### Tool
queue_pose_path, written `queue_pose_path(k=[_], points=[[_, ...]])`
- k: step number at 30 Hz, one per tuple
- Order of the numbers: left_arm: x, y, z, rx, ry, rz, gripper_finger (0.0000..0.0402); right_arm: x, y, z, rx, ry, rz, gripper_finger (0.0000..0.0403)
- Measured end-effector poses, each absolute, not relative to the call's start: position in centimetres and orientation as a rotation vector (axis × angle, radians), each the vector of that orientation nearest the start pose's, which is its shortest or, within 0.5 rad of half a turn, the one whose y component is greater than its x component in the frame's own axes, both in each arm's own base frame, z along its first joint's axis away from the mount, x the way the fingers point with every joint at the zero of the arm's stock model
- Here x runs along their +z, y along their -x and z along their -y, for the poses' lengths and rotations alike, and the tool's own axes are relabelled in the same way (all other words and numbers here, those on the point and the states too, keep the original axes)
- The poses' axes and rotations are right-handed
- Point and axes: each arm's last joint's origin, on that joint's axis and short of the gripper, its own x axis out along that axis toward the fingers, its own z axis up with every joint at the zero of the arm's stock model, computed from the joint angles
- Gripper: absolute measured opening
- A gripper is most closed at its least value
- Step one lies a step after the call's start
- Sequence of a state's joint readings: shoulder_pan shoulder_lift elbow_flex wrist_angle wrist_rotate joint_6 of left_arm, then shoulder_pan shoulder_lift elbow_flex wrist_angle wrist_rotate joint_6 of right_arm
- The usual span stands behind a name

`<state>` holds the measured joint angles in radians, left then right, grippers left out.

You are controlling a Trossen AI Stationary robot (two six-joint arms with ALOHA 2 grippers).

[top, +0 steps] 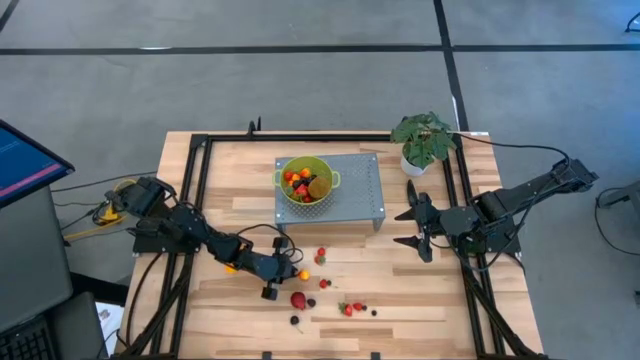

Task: Pick & Place Fruit
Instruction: Put the blueberry into the green strainer bowl on the shelf

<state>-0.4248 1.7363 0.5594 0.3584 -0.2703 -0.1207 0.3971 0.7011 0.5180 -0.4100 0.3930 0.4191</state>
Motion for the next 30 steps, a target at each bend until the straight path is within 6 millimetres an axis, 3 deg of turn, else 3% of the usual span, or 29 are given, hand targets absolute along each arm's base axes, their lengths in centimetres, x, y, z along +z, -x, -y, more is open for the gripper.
queue_pose_path(k=[11,21,30], points=[[10.4,-25.3,10.6,-0.115,-0.154,-0.754,0.0064,23.5,-14.1,-4.7,-0.11,-0.18,-0.536,0.0301],[17.3,-24.8,10.3,-0.135,-0.057,-0.474,0.0064,23.5,-14.1,-4.7,-0.11,-0.18,-0.536,0.0301],[24.2,-23.5,7.4,-0.07,-0.024,-0.126,0.0065,23.5,-14.1,-4.7,-0.11,-0.18,-0.536,0.0302]])
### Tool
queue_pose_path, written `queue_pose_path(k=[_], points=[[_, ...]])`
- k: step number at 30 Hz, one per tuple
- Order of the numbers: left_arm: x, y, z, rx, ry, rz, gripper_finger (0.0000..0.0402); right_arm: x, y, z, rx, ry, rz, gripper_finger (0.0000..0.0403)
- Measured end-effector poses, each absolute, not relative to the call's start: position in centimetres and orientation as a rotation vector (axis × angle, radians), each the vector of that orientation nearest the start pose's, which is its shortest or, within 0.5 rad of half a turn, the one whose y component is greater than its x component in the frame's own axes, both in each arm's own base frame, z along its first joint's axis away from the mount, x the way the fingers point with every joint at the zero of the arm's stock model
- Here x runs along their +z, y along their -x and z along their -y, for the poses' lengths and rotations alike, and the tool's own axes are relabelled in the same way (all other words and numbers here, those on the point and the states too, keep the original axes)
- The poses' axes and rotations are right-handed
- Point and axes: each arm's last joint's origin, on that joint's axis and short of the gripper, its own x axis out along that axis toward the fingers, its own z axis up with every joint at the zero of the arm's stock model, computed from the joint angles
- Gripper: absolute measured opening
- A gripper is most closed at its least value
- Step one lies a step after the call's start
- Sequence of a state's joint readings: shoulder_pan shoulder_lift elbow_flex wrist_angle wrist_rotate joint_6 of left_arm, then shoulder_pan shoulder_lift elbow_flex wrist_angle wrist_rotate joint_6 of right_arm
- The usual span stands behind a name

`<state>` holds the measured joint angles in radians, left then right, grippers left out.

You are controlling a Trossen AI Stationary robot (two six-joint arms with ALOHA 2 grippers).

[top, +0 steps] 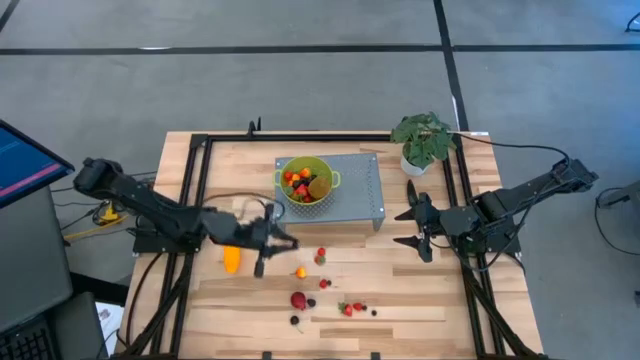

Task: Pick & Place Fruit
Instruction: Put the blueberry into the green strainer bowl on the shelf

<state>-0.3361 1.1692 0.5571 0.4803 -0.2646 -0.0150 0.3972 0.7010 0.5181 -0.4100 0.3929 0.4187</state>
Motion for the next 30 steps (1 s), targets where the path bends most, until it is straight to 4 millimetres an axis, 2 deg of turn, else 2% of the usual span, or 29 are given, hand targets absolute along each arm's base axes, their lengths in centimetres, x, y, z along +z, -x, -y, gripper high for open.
queue_pose_path(k=[5,9,14,18,25,30], points=[[27.0,-23.1,5.0,0.025,-0.07,0.062,0.0065,23.5,-14.1,-4.7,-0.11,-0.18,-0.536,0.0302],[27.7,-23.2,2.7,0.127,-0.108,0.099,0.0065,23.5,-14.1,-4.7,-0.11,-0.18,-0.536,0.0302],[27.2,-23.7,-0.1,0.247,-0.113,0.068,0.0065,23.5,-14.1,-4.7,-0.11,-0.18,-0.536,0.0302],[26.4,-24.2,-1.4,0.3,-0.118,0.022,0.0065,23.5,-14.1,-4.7,-0.109,-0.18,-0.536,0.0302],[24.6,-25.2,-2.5,0.334,-0.126,-0.06,0.0065,23.5,-14.1,-4.7,-0.11,-0.18,-0.536,0.0302],[24.3,-25.4,-2.6,0.338,-0.128,-0.075,0.0065,23.5,-14.1,-4.7,-0.11,-0.181,-0.536,0.0302]])
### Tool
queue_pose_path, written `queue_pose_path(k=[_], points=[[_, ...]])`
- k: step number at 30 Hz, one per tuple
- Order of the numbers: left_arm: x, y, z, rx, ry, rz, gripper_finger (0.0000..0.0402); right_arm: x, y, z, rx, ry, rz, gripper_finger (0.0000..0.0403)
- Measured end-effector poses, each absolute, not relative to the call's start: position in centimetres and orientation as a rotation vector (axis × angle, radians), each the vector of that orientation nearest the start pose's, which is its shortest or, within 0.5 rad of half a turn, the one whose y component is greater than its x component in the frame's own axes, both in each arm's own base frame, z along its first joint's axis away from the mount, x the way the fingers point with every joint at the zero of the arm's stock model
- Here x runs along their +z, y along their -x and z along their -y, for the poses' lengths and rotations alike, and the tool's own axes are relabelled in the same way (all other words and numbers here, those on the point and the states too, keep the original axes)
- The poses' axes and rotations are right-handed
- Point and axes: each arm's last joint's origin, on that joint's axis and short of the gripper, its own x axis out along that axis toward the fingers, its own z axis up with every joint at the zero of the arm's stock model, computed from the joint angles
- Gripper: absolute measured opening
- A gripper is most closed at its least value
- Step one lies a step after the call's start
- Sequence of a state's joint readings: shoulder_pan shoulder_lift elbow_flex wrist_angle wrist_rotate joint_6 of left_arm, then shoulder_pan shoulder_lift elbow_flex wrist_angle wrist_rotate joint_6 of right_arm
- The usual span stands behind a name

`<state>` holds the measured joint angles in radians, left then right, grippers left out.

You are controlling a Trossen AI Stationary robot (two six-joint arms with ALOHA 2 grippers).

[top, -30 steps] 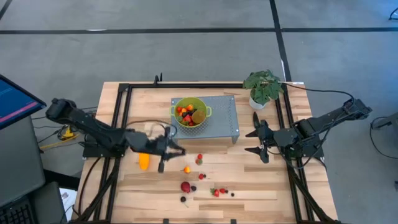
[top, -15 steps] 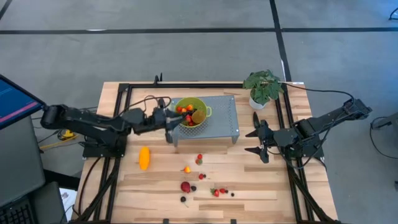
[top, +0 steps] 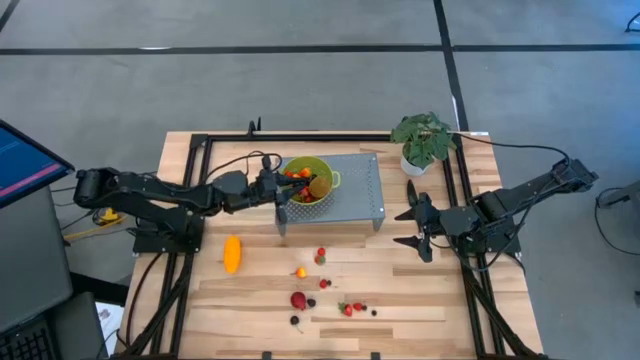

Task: Pick & Place Fruit
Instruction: Put the blueberry into the green strainer bowl on the shelf, then put the peach into the green strainer bowl on the shelf

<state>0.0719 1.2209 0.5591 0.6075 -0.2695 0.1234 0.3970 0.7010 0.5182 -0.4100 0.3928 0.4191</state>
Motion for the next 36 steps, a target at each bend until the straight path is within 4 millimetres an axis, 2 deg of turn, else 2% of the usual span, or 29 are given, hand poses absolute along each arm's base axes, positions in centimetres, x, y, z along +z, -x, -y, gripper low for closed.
queue_pose_path(k=[7,11,24,30,36], points=[[24.3,-25.4,-2.6,0.337,-0.127,-0.075,0.0066,23.5,-14.1,-4.7,-0.11,-0.18,-0.536,0.0302],[24.3,-25.4,-2.6,0.336,-0.129,-0.076,0.0081,23.5,-14.1,-4.7,-0.109,-0.18,-0.536,0.0301],[24.8,-25.1,-2.5,0.374,-0.127,-0.058,0.0223,23.5,-14.1,-4.7,-0.11,-0.18,-0.536,0.0301],[26.3,-24.2,-0.7,0.306,-0.117,0.015,0.0259,23.5,-14.1,-4.7,-0.11,-0.18,-0.536,0.0301],[27.7,-23.0,2.6,0.128,-0.102,0.09,0.0265,23.5,-14.1,-4.7,-0.11,-0.18,-0.536,0.0301]])
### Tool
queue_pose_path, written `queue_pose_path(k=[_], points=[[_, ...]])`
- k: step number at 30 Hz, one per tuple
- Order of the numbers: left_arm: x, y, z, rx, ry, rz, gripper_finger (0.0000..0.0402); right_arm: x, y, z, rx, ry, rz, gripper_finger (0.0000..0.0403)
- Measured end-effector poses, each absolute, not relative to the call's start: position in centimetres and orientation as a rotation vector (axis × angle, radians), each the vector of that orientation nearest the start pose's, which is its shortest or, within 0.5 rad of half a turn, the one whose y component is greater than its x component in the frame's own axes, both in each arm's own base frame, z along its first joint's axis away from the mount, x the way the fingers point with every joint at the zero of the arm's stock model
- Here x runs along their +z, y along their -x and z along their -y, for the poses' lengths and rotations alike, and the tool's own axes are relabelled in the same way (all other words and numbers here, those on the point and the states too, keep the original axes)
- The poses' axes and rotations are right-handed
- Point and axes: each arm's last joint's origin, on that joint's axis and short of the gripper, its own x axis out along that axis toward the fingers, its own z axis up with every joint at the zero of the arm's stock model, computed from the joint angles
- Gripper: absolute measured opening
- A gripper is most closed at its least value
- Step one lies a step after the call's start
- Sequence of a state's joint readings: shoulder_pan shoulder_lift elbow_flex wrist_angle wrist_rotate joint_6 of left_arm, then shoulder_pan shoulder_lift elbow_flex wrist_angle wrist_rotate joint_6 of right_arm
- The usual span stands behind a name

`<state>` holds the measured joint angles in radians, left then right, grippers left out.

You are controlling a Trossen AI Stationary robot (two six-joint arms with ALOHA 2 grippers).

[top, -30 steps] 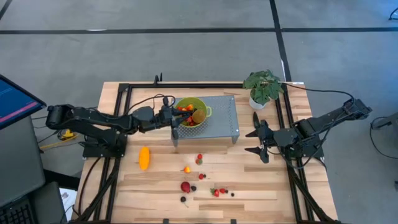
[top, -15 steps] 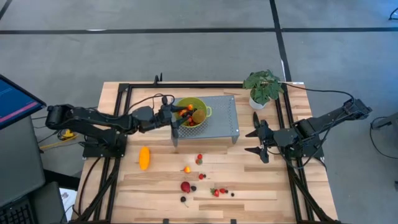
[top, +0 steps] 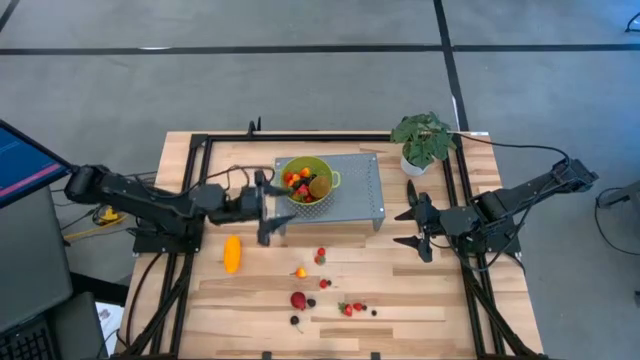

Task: Pick & Place Fruit
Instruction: Put the peach into the green strainer bowl on the shelf

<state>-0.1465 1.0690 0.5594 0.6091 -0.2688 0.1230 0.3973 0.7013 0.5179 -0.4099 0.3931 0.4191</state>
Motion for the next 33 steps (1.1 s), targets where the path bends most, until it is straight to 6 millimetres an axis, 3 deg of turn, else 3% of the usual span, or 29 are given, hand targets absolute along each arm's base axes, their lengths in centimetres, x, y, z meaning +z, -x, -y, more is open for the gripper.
queue_pose_path(k=[6,17,28,33], points=[[27.4,-22.4,6.6,-0.084,-0.104,0.076,0.0265,23.5,-14.1,-4.7,-0.109,-0.18,-0.535,0.0301],[23.4,-22.6,12.5,-0.314,-0.17,-0.101,0.0265,23.5,-14.1,-4.7,-0.11,-0.18,-0.536,0.0301],[16.4,-25.2,13.0,-0.237,-0.277,-0.36,0.0265,23.5,-14.1,-4.7,-0.11,-0.18,-0.536,0.0301],[14.4,-25.8,12.8,-0.223,-0.292,-0.429,0.0265,23.5,-14.1,-4.7,-0.109,-0.18,-0.536,0.0301]])
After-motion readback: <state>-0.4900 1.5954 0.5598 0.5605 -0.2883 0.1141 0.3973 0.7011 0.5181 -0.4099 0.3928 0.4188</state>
